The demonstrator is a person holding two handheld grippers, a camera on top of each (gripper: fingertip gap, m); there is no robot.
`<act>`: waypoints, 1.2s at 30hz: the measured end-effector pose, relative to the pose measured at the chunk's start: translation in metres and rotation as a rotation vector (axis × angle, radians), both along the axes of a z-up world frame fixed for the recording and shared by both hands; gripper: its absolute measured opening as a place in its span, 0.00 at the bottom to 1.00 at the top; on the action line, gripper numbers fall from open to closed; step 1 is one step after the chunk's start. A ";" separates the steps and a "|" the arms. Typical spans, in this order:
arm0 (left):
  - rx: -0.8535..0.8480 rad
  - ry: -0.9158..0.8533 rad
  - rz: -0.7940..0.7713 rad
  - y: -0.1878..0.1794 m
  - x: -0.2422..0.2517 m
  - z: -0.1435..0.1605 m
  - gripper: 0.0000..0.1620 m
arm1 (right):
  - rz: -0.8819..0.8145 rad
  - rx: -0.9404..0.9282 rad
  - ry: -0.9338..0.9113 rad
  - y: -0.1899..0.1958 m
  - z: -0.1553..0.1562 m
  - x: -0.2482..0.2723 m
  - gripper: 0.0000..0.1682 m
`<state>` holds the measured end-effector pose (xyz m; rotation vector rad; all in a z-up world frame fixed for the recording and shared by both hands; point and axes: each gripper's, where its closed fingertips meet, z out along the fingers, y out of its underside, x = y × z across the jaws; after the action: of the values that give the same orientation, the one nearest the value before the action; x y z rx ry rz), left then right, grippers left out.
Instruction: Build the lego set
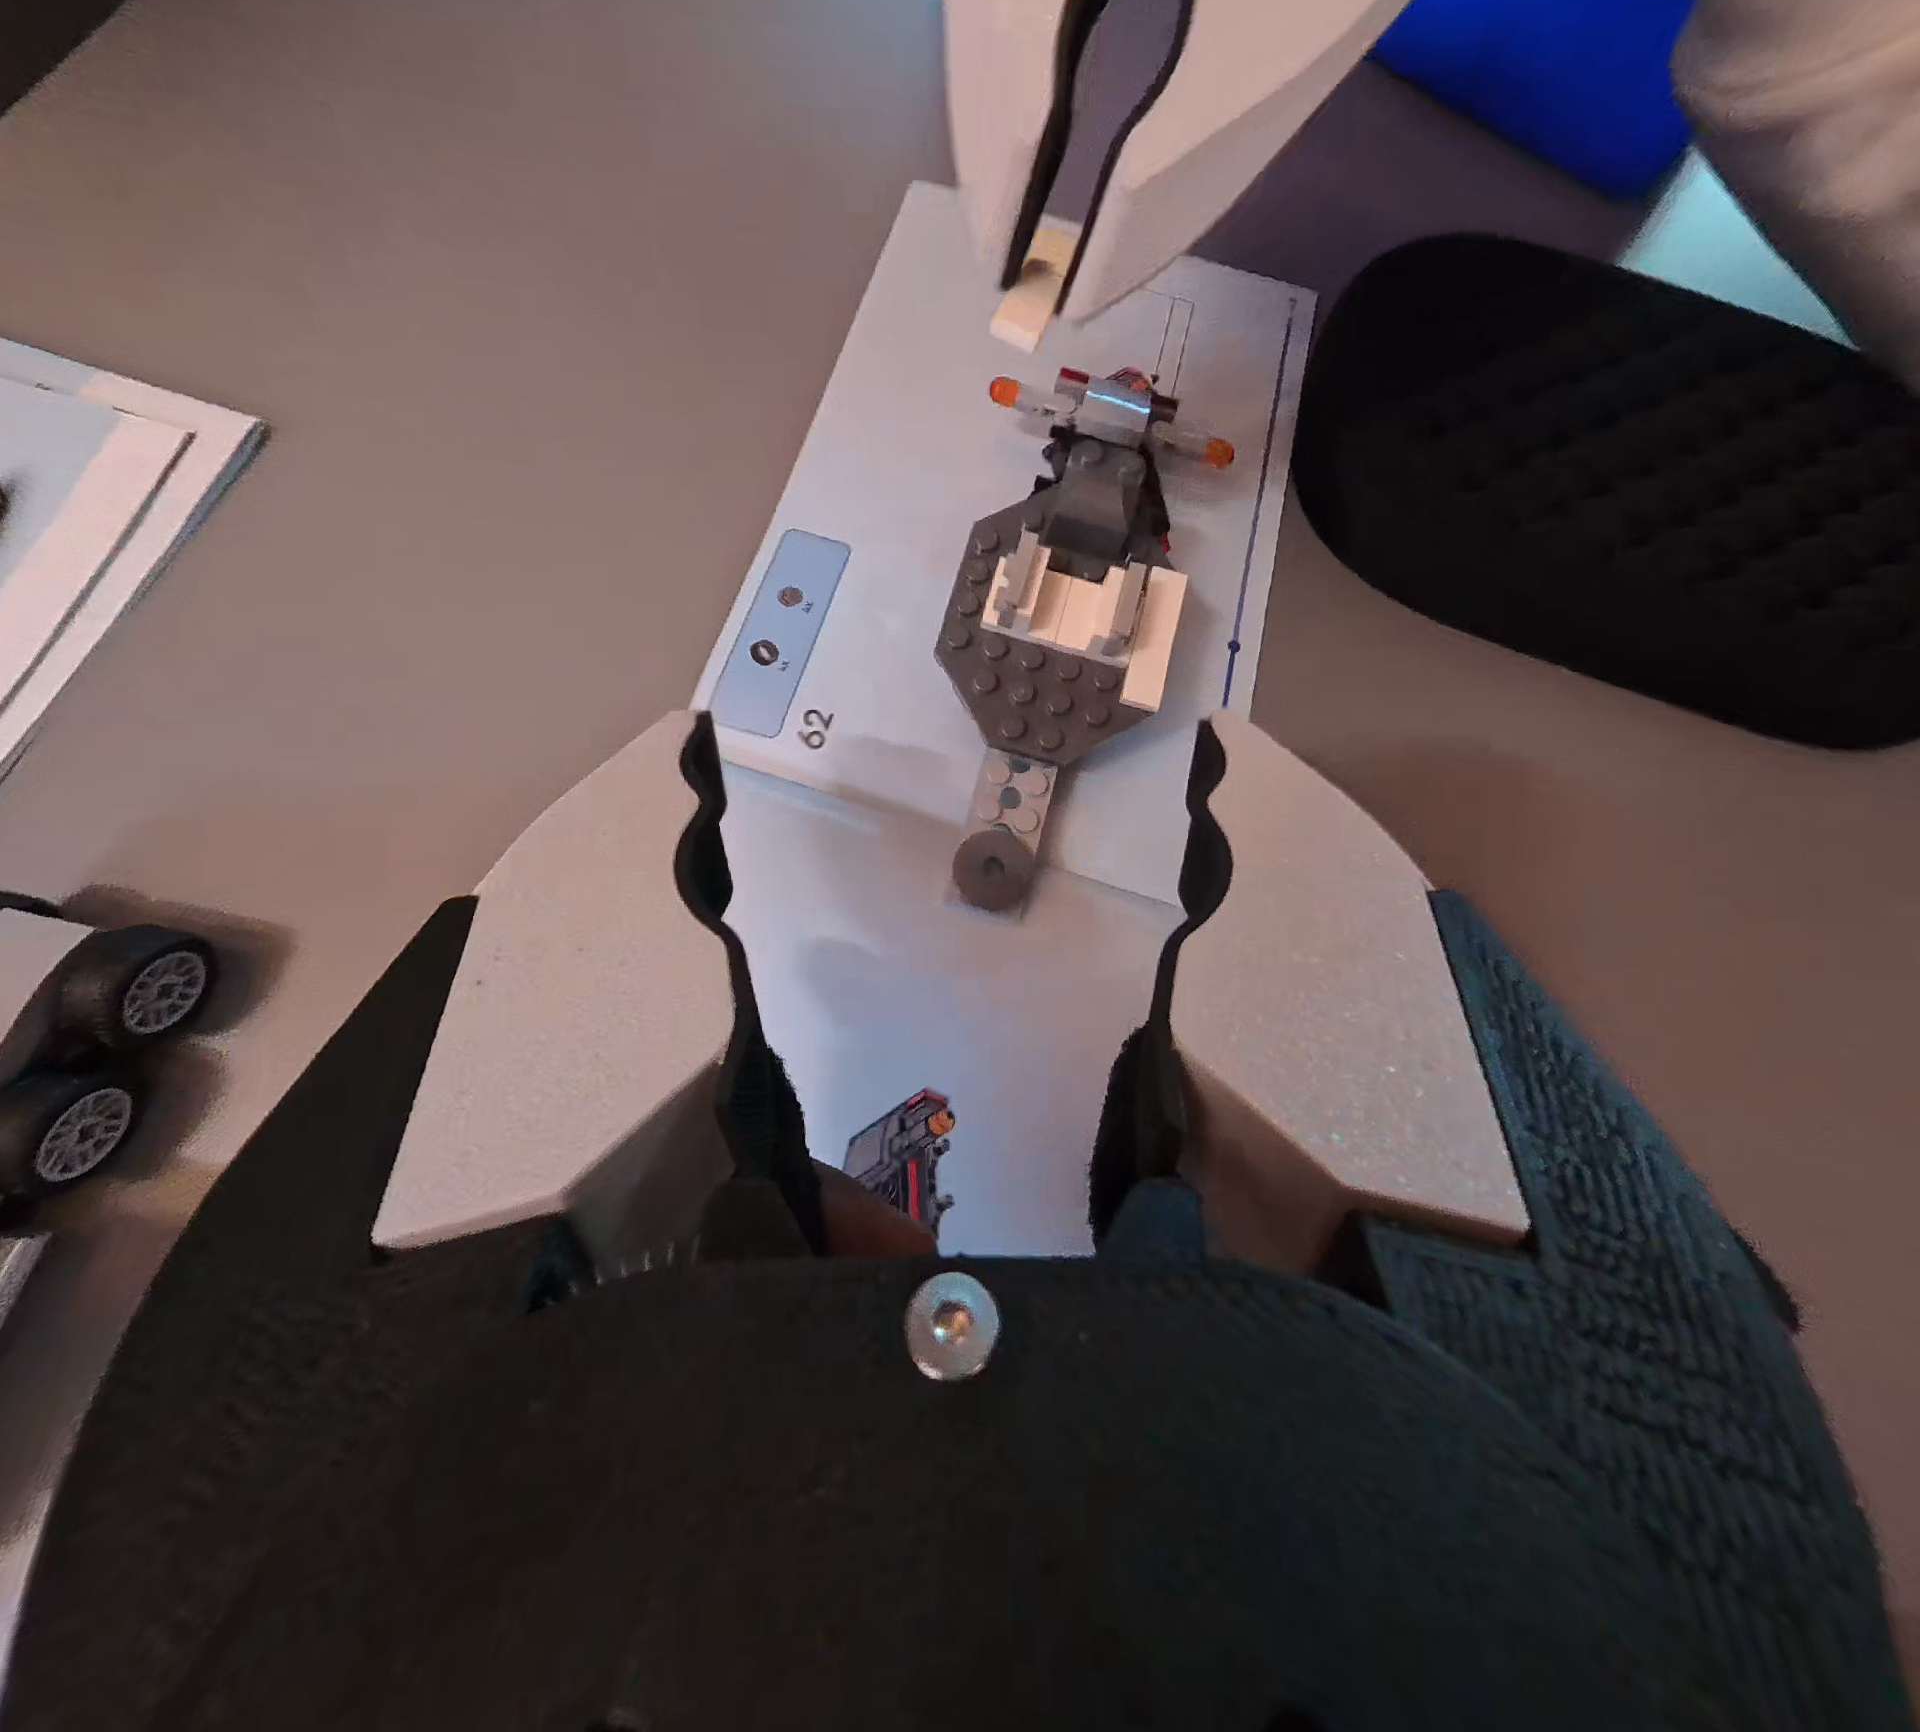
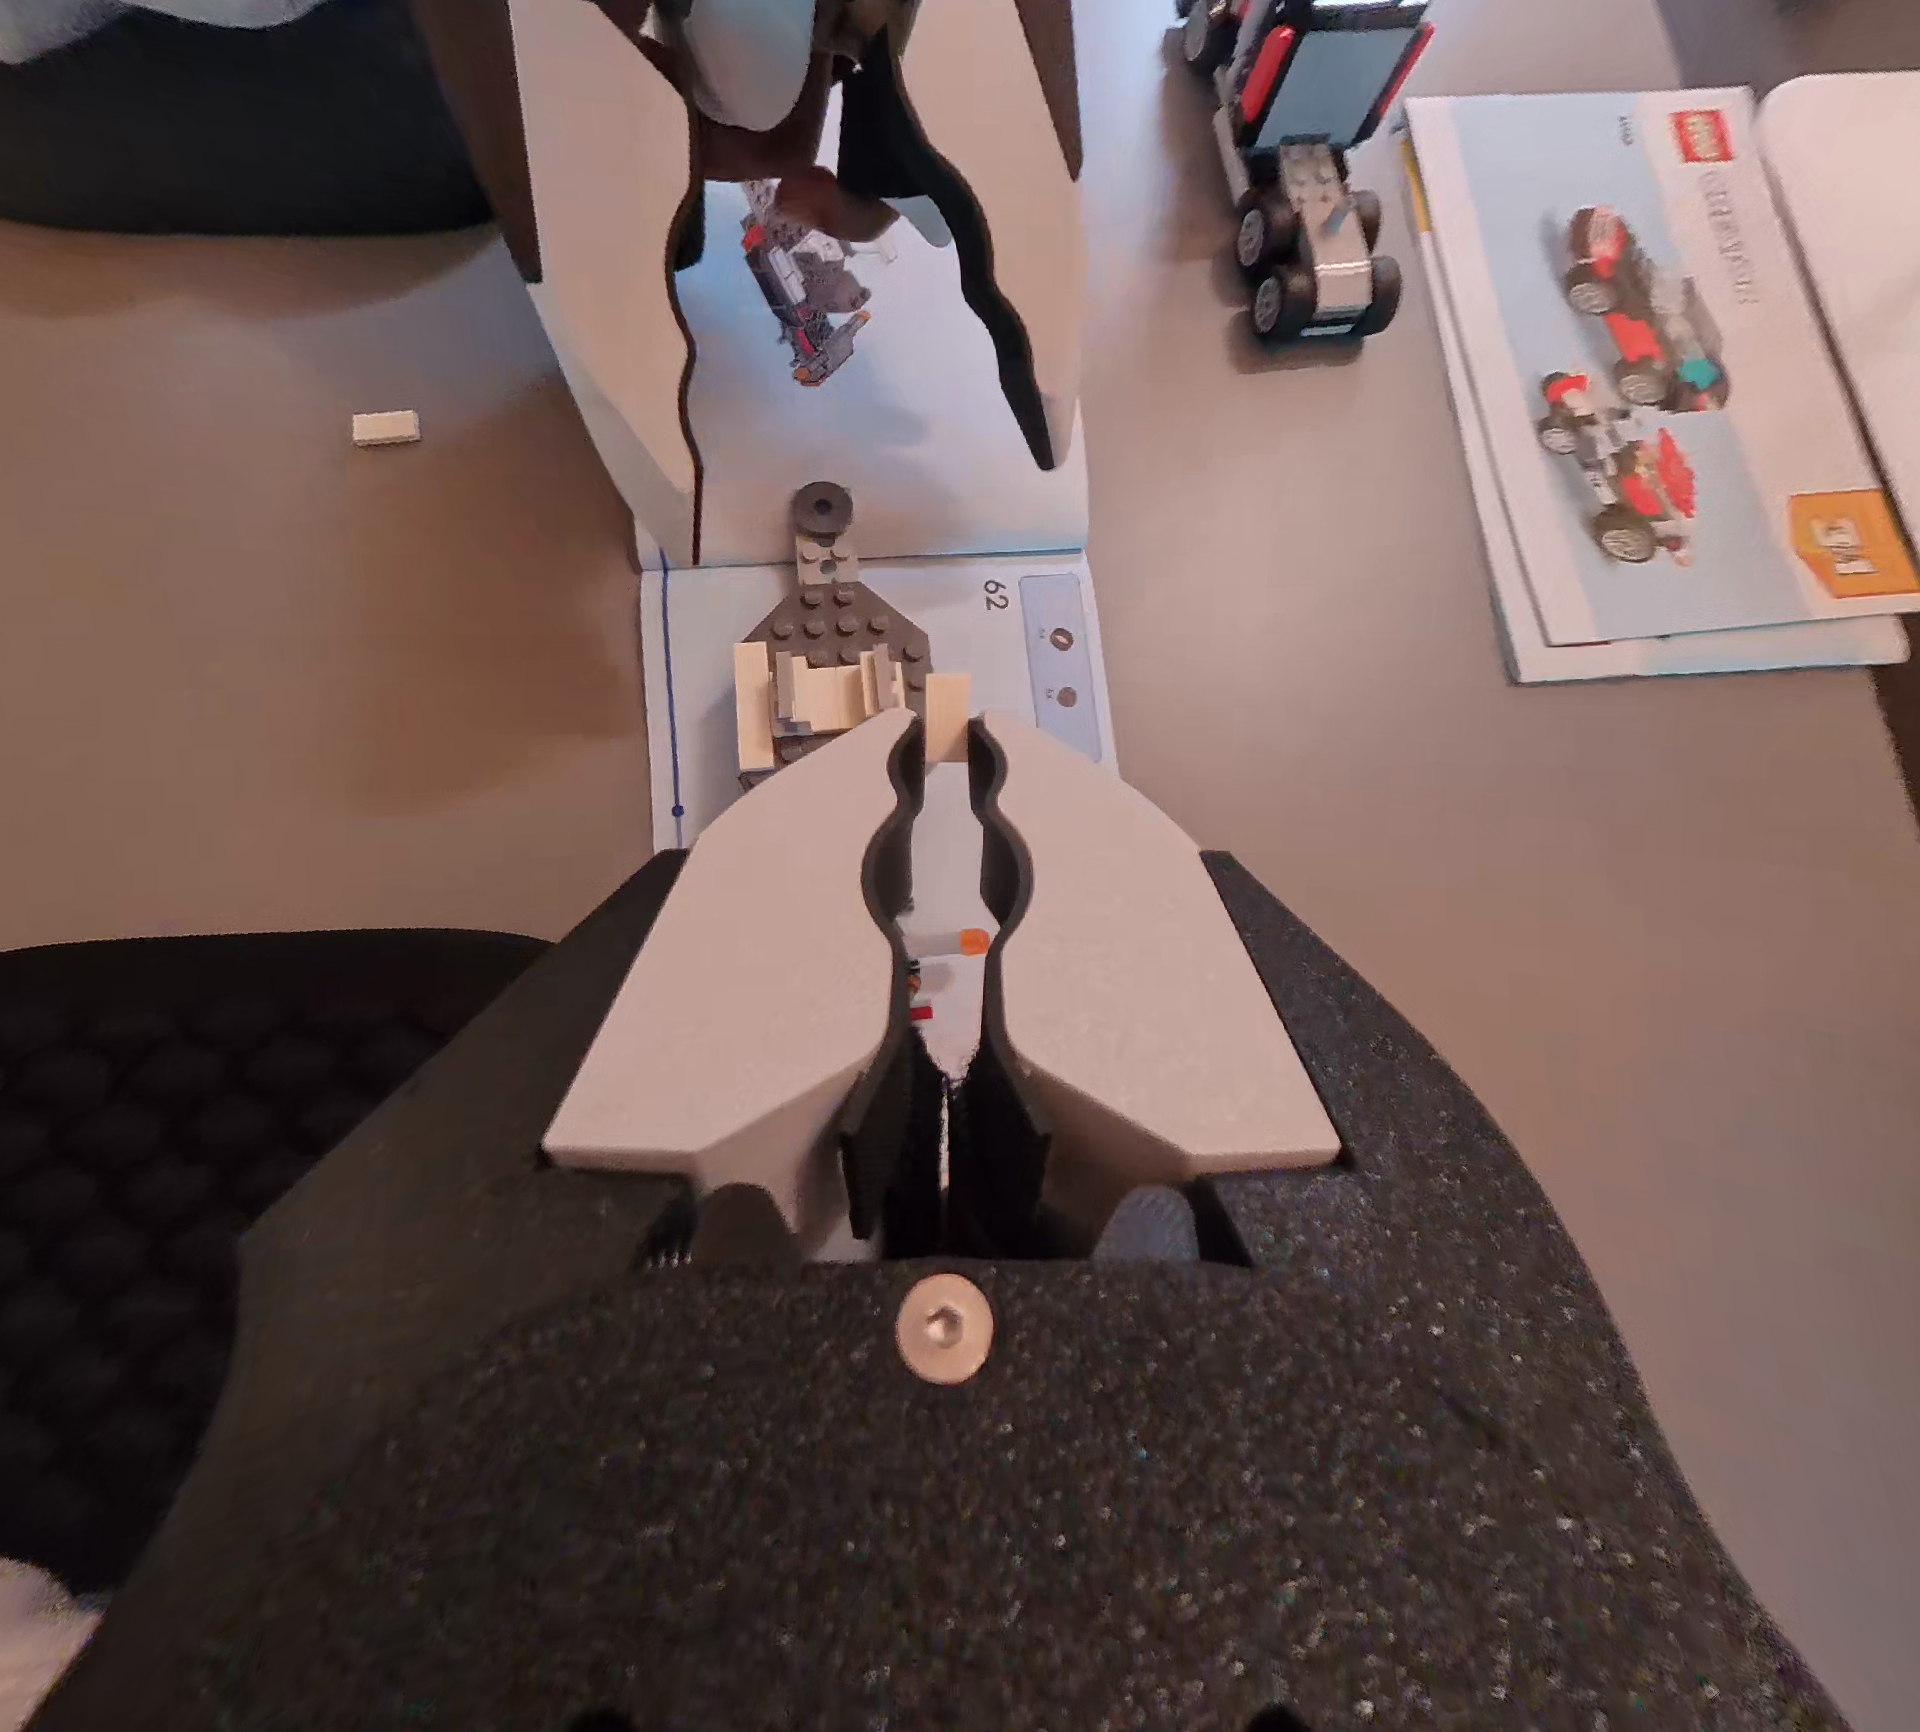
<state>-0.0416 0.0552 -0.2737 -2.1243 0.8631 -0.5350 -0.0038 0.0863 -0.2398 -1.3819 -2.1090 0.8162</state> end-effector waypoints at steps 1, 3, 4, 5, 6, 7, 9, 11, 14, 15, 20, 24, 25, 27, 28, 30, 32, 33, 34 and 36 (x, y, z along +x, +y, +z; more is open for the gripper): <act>-0.003 -0.010 -0.010 0.000 0.004 0.000 0.53 | 0.012 -0.009 -0.016 -0.002 -0.004 -0.001 0.04; -0.018 -0.028 -0.033 0.000 0.014 -0.002 0.52 | 0.032 -0.023 -0.051 -0.003 -0.011 -0.002 0.04; -0.023 -0.017 -0.047 -0.001 0.018 -0.004 0.52 | 0.034 -0.032 -0.065 -0.002 -0.014 -0.002 0.04; -0.032 0.008 -0.061 -0.002 0.022 -0.009 0.52 | 0.032 -0.044 -0.080 -0.001 -0.016 -0.003 0.04; -0.040 0.038 -0.073 -0.002 0.025 -0.014 0.52 | 0.031 -0.054 -0.092 0.001 -0.017 -0.004 0.05; -0.047 0.062 -0.081 -0.003 0.028 -0.019 0.52 | 0.040 -0.065 -0.108 0.001 -0.019 -0.005 0.05; -0.053 0.085 -0.094 -0.002 0.034 -0.025 0.52 | 0.086 -0.090 -0.140 -0.004 -0.024 -0.007 0.04; -0.049 0.098 -0.106 -0.003 0.037 -0.029 0.51 | 0.118 -0.111 -0.185 -0.006 -0.030 -0.009 0.04; -0.048 0.125 -0.115 -0.003 0.038 -0.034 0.46 | 0.149 -0.125 -0.229 -0.005 -0.036 -0.012 0.04; -0.044 0.127 -0.112 -0.002 0.037 -0.034 0.44 | 0.154 -0.126 -0.234 -0.005 -0.037 -0.013 0.04; -0.032 0.122 -0.109 0.000 0.039 -0.035 0.39 | 0.169 -0.134 -0.289 -0.003 -0.042 -0.007 0.04; -0.019 0.126 -0.102 0.003 0.037 -0.035 0.36 | 0.167 -0.137 -0.282 -0.005 -0.043 -0.009 0.04; -0.017 0.125 -0.102 0.003 0.037 -0.035 0.35 | 0.169 -0.135 -0.286 -0.006 -0.044 -0.009 0.04; -0.018 0.123 -0.102 0.003 0.037 -0.036 0.35 | 0.170 -0.133 -0.297 -0.006 -0.047 -0.009 0.04; -0.016 0.124 -0.104 0.003 0.037 -0.036 0.35 | 0.172 -0.137 -0.299 -0.006 -0.047 -0.009 0.04; -0.012 0.128 -0.106 0.002 0.037 -0.036 0.35 | 0.172 -0.147 -0.300 -0.007 -0.048 -0.009 0.04; -0.007 0.133 -0.109 0.003 0.037 -0.036 0.35 | 0.170 -0.150 -0.300 -0.007 -0.048 -0.009 0.04; -0.006 0.134 -0.110 0.003 0.037 -0.036 0.35 | 0.170 -0.151 -0.300 -0.007 -0.048 -0.009 0.04; -0.004 0.134 -0.110 0.003 0.037 -0.036 0.35 | 0.168 -0.150 -0.303 -0.007 -0.048 -0.009 0.04; -0.003 0.134 -0.111 0.003 0.037 -0.036 0.35 | 0.165 -0.153 -0.310 -0.007 -0.048 -0.009 0.04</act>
<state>-0.0049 0.0578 -0.3101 -2.1434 1.0600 -0.4549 -0.0124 0.0792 -0.2881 -1.5089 -2.4689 0.8916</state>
